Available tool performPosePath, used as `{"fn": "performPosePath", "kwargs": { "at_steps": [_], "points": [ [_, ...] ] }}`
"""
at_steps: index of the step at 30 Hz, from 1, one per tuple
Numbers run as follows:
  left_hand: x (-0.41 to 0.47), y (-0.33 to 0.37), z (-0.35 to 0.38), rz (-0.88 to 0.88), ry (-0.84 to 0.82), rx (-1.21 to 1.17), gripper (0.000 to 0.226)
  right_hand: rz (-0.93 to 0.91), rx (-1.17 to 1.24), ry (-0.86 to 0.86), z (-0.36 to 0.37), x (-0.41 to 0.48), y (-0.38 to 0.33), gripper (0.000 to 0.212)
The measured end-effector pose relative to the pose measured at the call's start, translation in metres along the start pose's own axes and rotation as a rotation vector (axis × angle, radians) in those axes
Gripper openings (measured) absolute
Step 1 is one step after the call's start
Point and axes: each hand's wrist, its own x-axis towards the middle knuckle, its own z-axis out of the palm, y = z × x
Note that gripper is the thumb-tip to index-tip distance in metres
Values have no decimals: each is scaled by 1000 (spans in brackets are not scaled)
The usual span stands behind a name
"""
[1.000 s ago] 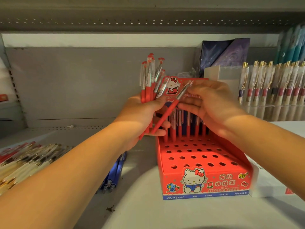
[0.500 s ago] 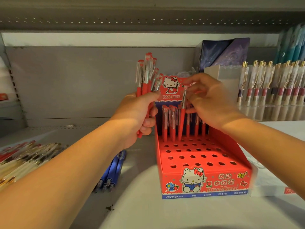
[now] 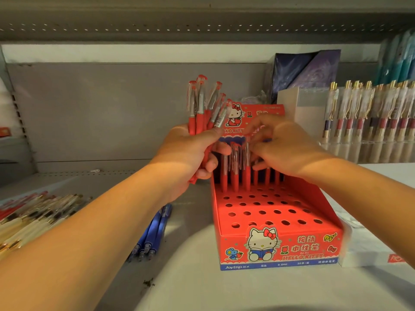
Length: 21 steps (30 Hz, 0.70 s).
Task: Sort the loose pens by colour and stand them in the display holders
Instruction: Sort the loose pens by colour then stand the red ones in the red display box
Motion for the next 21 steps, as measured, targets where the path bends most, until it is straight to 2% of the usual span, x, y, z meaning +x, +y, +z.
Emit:
{"fn": "performPosePath", "kwargs": {
  "at_steps": [3,7,9,11,13,17,21],
  "points": [
    [0,0,1,2,-23,-34,6,50,-133,-57,0,-2,1,30],
    [-1,-2,1,-8,-104,-35,4,-50,-257,66,-4,-4,-11,28],
    [-3,-3,3,-2,-157,-30,5,-83,-7,127,-3,-5,-18,21],
    [-4,-4,4,8,-197,-21,6,-41,370,74,-1,-7,-25,11],
    [-5,-4,4,9,-205,-19,8,16,596,-1,0,-11,-28,7],
    [-4,-3,4,-8,-125,-20,14,106,754,65,1,-12,-29,25],
    [-1,-1,4,15,-44,41,15,106,835,176,-2,-9,-31,18]
  ]
}}
